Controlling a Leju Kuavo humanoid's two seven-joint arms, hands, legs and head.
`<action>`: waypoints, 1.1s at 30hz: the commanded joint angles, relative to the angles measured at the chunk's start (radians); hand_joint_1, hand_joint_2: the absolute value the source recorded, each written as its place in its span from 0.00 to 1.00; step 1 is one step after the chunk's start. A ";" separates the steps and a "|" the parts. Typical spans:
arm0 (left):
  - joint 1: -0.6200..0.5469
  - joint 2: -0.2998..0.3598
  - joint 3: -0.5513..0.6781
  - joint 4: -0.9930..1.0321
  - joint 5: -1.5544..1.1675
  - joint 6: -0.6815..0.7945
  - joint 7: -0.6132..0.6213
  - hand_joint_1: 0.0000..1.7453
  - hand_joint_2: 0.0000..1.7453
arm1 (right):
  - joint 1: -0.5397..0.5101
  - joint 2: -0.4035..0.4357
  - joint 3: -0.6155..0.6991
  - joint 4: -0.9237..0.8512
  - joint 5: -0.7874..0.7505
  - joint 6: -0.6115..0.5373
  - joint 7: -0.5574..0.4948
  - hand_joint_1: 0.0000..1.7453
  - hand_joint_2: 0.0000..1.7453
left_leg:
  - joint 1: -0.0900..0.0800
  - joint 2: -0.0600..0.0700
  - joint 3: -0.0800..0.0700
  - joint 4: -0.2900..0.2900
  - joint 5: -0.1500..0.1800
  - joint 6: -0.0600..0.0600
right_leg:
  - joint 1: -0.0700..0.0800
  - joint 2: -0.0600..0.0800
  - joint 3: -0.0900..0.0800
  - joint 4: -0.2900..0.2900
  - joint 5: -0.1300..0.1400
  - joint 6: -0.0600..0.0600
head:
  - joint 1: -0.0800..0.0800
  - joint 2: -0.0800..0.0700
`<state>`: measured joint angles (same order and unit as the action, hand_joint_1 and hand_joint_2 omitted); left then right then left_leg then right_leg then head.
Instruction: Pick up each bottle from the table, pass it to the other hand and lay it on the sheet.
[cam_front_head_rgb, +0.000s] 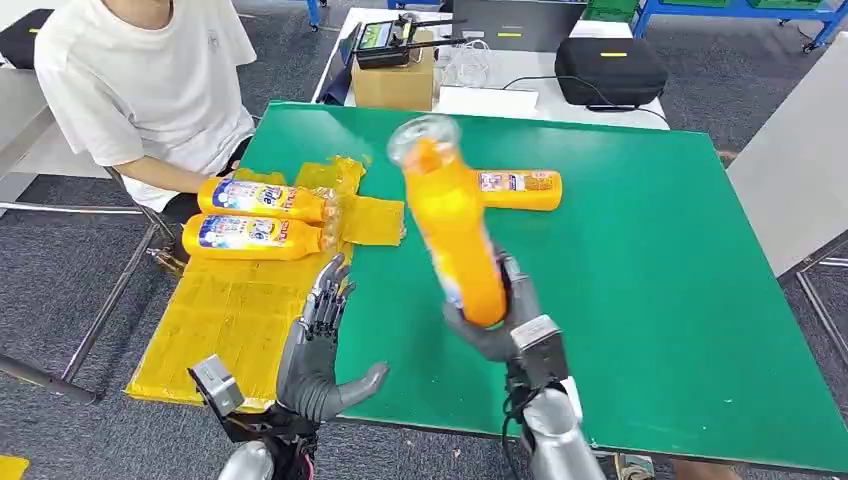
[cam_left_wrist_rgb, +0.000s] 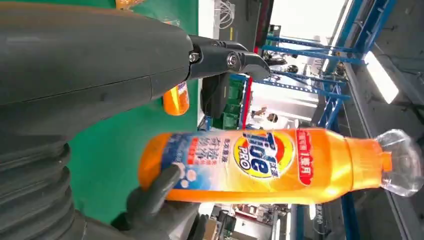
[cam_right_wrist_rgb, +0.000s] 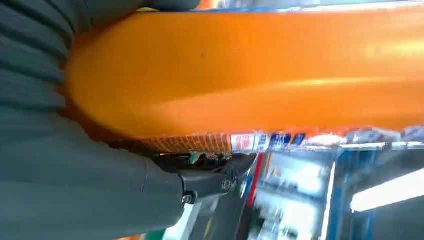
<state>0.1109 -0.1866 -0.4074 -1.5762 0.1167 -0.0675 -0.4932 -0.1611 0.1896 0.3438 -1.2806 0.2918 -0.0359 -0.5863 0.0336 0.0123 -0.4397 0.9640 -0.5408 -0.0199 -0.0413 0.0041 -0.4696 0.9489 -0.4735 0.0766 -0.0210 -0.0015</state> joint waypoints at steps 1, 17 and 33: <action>-0.075 0.005 0.026 0.087 0.031 -0.037 0.024 0.00 1.00 | -0.077 -0.055 0.169 0.114 0.099 0.015 -0.047 1.00 1.00 | 0.000 0.000 0.000 -0.001 0.001 0.002 | 0.001 0.000 0.000 -0.001 0.001 -0.003 | 0.000 0.000; -0.104 -0.008 0.038 0.008 0.084 -0.052 0.012 0.00 1.00 | -0.091 -0.056 0.295 0.167 0.208 -0.086 -0.094 1.00 1.00 | 0.000 -0.001 -0.001 0.000 0.001 0.002 | 0.001 0.000 -0.001 -0.001 0.001 -0.003 | 0.000 0.000; -0.137 -0.006 0.038 0.084 0.259 -0.035 0.137 1.00 1.00 | -0.107 -0.026 0.309 0.308 0.241 -0.250 -0.078 0.00 1.00 | 0.000 -0.002 0.000 -0.001 0.001 0.002 | 0.001 -0.001 0.000 -0.002 0.001 -0.003 | 0.000 0.000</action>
<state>0.0212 -0.2098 -0.3750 -1.5770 0.3445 -0.0885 -0.3791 -0.2263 0.1579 0.6386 -1.1051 0.5379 -0.2133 -0.6798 0.0336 0.0120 -0.4408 0.9641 -0.5406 -0.0201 -0.0412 0.0041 -0.4709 0.9489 -0.4735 0.0766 -0.0206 -0.0015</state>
